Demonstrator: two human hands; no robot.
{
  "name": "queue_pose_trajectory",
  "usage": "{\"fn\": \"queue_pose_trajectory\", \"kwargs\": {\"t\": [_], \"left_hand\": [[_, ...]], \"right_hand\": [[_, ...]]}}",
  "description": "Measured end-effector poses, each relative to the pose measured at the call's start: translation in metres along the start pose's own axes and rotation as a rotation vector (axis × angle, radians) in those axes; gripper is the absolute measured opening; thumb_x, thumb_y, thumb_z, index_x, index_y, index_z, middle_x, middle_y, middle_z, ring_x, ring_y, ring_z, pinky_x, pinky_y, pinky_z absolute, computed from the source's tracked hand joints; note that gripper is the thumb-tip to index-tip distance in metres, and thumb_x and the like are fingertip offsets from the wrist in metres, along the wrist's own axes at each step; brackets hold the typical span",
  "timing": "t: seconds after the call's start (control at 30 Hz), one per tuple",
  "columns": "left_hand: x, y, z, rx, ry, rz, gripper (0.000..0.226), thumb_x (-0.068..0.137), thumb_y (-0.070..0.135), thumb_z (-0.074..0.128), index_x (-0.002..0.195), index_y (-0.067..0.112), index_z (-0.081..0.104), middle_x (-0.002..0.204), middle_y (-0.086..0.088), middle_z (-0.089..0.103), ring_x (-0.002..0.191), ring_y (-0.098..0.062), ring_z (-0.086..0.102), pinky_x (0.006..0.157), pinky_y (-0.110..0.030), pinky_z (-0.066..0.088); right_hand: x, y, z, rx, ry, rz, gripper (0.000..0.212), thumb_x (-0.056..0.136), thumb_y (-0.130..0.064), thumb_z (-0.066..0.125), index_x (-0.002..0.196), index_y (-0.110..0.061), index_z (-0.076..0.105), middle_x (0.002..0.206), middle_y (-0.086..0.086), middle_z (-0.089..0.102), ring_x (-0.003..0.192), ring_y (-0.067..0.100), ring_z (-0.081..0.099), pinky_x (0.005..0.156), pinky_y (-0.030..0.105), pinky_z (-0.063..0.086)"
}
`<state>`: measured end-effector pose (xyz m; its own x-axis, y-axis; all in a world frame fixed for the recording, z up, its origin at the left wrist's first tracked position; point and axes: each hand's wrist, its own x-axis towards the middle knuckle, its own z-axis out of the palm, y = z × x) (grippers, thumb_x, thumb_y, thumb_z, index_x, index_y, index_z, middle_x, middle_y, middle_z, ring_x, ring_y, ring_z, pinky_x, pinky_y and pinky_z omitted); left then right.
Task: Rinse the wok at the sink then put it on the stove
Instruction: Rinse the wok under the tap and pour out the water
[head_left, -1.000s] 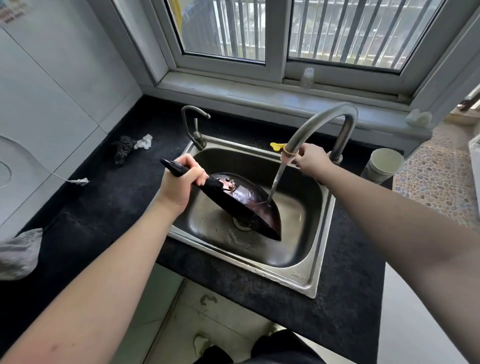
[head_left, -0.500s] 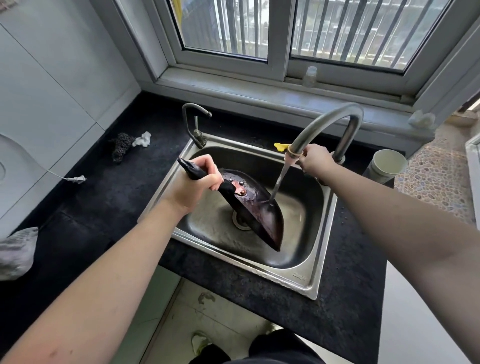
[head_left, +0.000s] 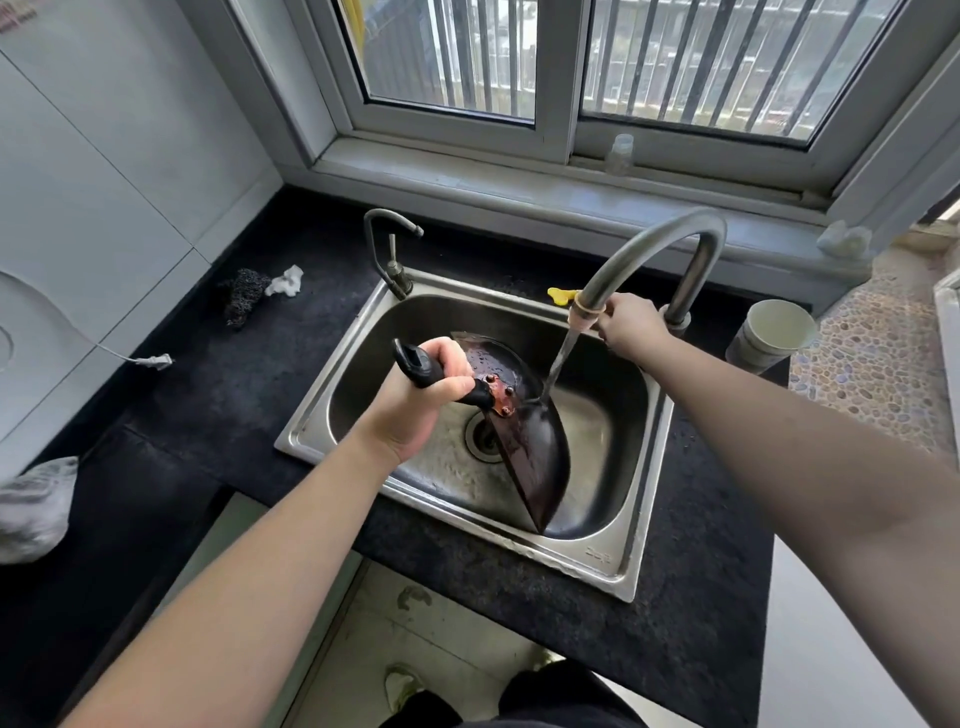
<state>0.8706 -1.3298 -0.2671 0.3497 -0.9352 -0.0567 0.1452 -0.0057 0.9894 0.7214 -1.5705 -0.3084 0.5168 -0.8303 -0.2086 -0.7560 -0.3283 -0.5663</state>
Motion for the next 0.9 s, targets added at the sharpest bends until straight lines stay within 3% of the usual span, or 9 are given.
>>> {"fn": "queue_pose_trajectory", "kwargs": {"t": [0.2, 0.33, 0.43, 0.5, 0.57, 0.63, 0.77, 0.9], "left_hand": [[0.009, 0.005, 0.007, 0.037, -0.001, -0.003, 0.02, 0.062, 0.012, 0.064, 0.053, 0.025, 0.052, 0.062, 0.008, 0.05, 0.068, -0.012, 0.046, 0.077, -0.027, 0.039], [0.018, 0.006, 0.003, -0.038, 0.094, -0.029, 0.026, 0.072, 0.0, 0.059, 0.067, 0.02, 0.044, 0.064, 0.002, 0.046, 0.065, -0.014, 0.045, 0.082, -0.038, 0.038], [0.023, 0.006, -0.001, -0.142, 0.187, 0.0, 0.02, 0.074, 0.013, 0.073, 0.072, 0.019, 0.054, 0.066, 0.001, 0.053, 0.068, -0.014, 0.054, 0.098, -0.047, 0.045], [0.024, 0.007, -0.003, -0.183, 0.255, 0.022, 0.035, 0.068, 0.02, 0.085, 0.082, 0.008, 0.055, 0.073, -0.003, 0.061, 0.075, -0.018, 0.062, 0.102, -0.05, 0.046], [0.027, 0.012, -0.005, -0.1, 0.31, 0.053, 0.046, 0.062, 0.023, 0.09, 0.087, 0.001, 0.059, 0.082, -0.011, 0.069, 0.083, -0.024, 0.068, 0.096, -0.046, 0.051], [0.032, 0.022, -0.003, 0.123, 0.316, 0.089, 0.035, 0.065, 0.021, 0.088, 0.083, 0.001, 0.065, 0.091, -0.016, 0.074, 0.092, -0.028, 0.071, 0.093, -0.042, 0.053], [0.043, 0.037, -0.002, 0.419, 0.283, 0.079, 0.019, 0.077, 0.024, 0.081, 0.087, 0.01, 0.073, 0.096, -0.005, 0.076, 0.096, -0.016, 0.071, 0.093, -0.032, 0.053], [0.049, 0.038, -0.005, 0.517, 0.257, 0.035, 0.024, 0.082, 0.036, 0.075, 0.094, 0.015, 0.073, 0.095, 0.0, 0.076, 0.095, -0.01, 0.07, 0.093, -0.027, 0.051]], "right_hand": [[-0.001, -0.001, -0.001, 0.011, -0.005, -0.01, 0.027, 0.098, -0.023, 0.048, 0.116, -0.014, 0.067, 0.11, 0.01, 0.069, 0.103, 0.027, 0.062, 0.074, 0.023, 0.032], [-0.001, -0.001, 0.0, 0.047, -0.002, 0.006, 0.027, 0.099, -0.024, 0.048, 0.118, -0.017, 0.066, 0.11, 0.009, 0.07, 0.104, 0.026, 0.062, 0.074, 0.022, 0.03], [0.0, 0.0, 0.0, 0.076, -0.006, 0.021, 0.027, 0.098, -0.024, 0.049, 0.118, -0.018, 0.066, 0.11, 0.007, 0.07, 0.105, 0.024, 0.061, 0.077, 0.021, 0.028], [0.0, 0.001, 0.0, 0.078, -0.005, 0.017, 0.027, 0.099, -0.024, 0.049, 0.119, -0.019, 0.066, 0.11, 0.006, 0.069, 0.106, 0.023, 0.061, 0.076, 0.021, 0.026], [0.001, 0.003, 0.001, 0.074, -0.009, 0.009, 0.028, 0.099, -0.025, 0.049, 0.121, -0.021, 0.065, 0.112, 0.006, 0.069, 0.099, 0.022, 0.06, 0.075, 0.02, 0.029], [0.002, 0.004, 0.002, 0.072, -0.015, 0.01, 0.028, 0.098, -0.024, 0.049, 0.12, -0.021, 0.066, 0.111, 0.007, 0.069, 0.099, 0.023, 0.06, 0.076, 0.021, 0.03], [0.007, 0.006, 0.004, 0.065, -0.013, 0.009, 0.028, 0.097, -0.026, 0.05, 0.12, -0.022, 0.066, 0.113, 0.007, 0.069, 0.108, 0.025, 0.06, 0.078, 0.022, 0.032], [0.009, 0.008, 0.006, 0.066, -0.01, 0.007, 0.03, 0.097, -0.026, 0.05, 0.122, -0.022, 0.066, 0.118, 0.006, 0.068, 0.111, 0.024, 0.06, 0.079, 0.022, 0.034]]}}
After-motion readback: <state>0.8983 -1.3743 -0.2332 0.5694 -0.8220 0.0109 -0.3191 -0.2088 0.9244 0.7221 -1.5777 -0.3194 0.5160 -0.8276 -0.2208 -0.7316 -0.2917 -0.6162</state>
